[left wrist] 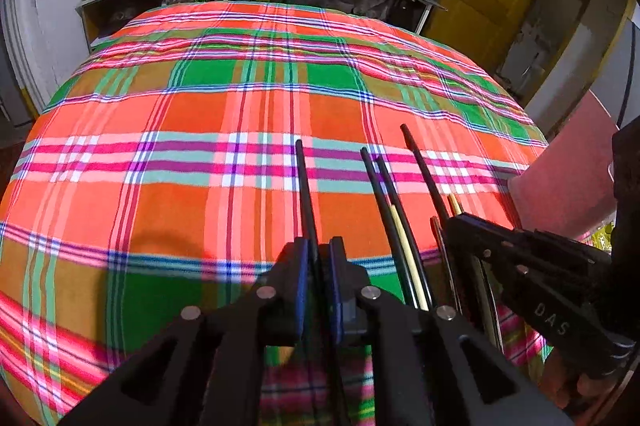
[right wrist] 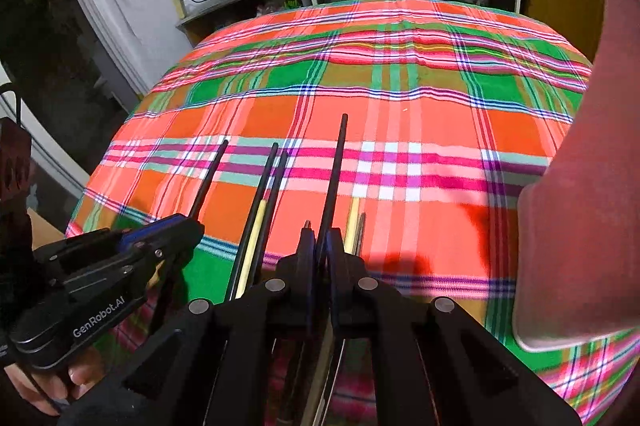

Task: Organize utensils
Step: 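Close the left tool on a black chopstick while the right tool grasps another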

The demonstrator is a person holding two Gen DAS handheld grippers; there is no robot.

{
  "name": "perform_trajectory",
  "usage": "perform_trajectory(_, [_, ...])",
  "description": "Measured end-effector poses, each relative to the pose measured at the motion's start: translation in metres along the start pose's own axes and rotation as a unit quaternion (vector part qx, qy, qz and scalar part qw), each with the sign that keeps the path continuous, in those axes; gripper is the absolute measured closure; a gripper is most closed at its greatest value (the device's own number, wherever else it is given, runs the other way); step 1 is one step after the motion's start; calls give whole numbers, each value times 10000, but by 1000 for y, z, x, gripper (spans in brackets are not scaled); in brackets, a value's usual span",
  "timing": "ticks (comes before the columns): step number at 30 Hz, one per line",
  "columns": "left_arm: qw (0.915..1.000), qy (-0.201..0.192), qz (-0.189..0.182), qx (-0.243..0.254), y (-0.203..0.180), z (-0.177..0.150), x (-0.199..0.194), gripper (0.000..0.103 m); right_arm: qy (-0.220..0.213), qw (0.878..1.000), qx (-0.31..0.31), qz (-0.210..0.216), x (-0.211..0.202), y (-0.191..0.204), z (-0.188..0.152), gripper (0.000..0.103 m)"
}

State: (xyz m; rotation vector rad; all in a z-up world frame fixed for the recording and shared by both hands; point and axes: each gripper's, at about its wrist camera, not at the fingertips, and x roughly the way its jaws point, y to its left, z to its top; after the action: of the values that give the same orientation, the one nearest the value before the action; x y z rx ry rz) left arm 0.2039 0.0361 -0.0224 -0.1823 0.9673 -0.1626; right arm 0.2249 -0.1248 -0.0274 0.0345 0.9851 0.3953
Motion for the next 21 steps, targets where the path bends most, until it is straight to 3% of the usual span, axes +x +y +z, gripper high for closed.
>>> perform_trajectory(13, [9999, -23, -75, -145, 6, -5, -3, 90, 211, 9996, 168, 118, -12, 0, -19, 96])
perform_trajectory(21, [9999, 96, -63, -76, 5, 2, 1, 90, 230, 9997, 79, -43, -1, 3, -3, 95])
